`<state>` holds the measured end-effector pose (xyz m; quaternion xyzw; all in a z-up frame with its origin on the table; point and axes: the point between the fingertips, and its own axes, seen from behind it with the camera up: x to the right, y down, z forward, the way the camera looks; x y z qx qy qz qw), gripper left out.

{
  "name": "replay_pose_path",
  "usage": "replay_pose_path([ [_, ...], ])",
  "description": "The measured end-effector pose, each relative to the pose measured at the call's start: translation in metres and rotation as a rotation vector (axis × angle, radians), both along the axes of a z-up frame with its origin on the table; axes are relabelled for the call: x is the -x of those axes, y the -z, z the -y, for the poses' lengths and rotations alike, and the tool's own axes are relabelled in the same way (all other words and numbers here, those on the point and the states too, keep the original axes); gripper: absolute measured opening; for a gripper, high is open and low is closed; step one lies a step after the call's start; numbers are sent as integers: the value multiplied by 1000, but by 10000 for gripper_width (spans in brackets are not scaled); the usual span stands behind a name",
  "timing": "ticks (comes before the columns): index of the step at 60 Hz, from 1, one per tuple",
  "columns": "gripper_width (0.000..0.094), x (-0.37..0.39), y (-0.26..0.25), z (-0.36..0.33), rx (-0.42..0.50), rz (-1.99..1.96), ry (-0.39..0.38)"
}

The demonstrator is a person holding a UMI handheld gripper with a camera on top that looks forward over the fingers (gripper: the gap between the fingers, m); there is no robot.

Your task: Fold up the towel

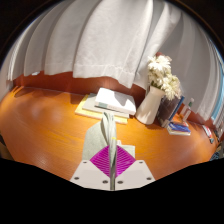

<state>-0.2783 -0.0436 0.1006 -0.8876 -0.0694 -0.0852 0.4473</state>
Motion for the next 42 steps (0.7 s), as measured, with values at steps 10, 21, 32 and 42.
replay_pose_path([
  [10,463,-72,68,19,134,-41,-5],
  [21,640,-114,58,45,113,-103,-16],
  [32,677,-171,-37,64,-42,-151,39],
  [42,682,-228,-121,96,-138,-195,69],
])
